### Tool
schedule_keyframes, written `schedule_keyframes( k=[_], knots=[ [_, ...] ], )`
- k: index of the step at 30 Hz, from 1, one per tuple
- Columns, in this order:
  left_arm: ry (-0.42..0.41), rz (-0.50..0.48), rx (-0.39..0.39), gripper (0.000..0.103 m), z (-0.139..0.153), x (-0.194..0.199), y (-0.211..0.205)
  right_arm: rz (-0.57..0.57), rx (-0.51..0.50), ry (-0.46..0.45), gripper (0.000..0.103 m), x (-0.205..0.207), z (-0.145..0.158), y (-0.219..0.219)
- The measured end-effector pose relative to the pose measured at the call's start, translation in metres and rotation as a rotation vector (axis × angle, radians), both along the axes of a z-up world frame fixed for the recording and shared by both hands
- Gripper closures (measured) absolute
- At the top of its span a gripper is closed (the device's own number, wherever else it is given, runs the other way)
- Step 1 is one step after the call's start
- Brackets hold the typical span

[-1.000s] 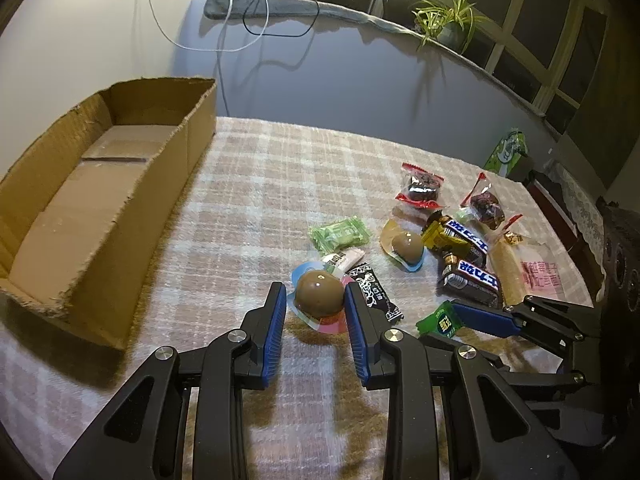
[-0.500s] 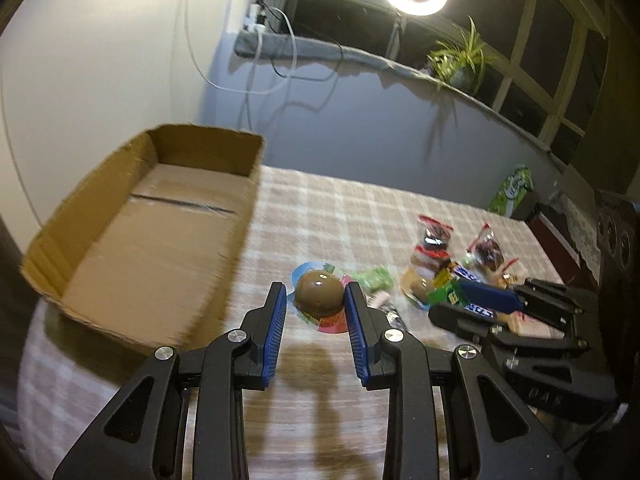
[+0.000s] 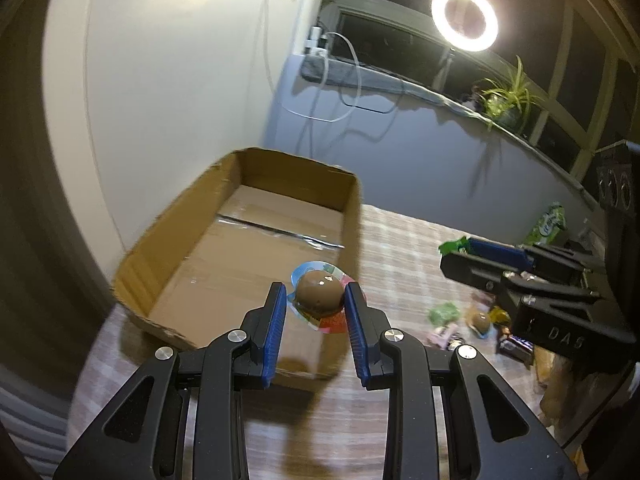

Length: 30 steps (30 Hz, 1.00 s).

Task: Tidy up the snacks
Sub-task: 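Carry both snacks over the box and open both tools to drop them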

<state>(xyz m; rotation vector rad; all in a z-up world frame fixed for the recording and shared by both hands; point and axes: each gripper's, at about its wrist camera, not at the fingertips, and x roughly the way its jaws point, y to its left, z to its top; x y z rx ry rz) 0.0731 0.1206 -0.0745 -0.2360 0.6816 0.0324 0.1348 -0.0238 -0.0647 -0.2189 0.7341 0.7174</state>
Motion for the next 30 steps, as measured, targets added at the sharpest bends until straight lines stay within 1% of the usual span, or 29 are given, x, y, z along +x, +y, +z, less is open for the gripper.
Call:
schedule_keyframes(
  k=[7, 16, 22, 27, 30],
  knots=[
    [0.015, 0.054, 0.005, 0.075, -0.007, 0.002, 0.026, 0.04, -0.006, 0.003, 0.065, 0.018, 0.0, 0.04],
    [0.029, 0.087, 0.005, 0.075, -0.012, 0.004, 0.041, 0.091, -0.036, 0.019, 0.065, 0.035, -0.016, 0.091],
    [0.036, 0.089, 0.001, 0.075, -0.014, 0.004, 0.044, 0.103, -0.052, 0.046, 0.064, 0.043, -0.028, 0.107],
    [0.042, 0.086, 0.003, 0.074, -0.013, 0.005, 0.043, 0.108, -0.067, 0.048, 0.064, 0.044, -0.033, 0.113],
    [0.041, 0.091, 0.002, 0.074, -0.013, 0.005, 0.043, 0.108, -0.075, 0.038, 0.058, 0.044, -0.033, 0.115]
  ],
)
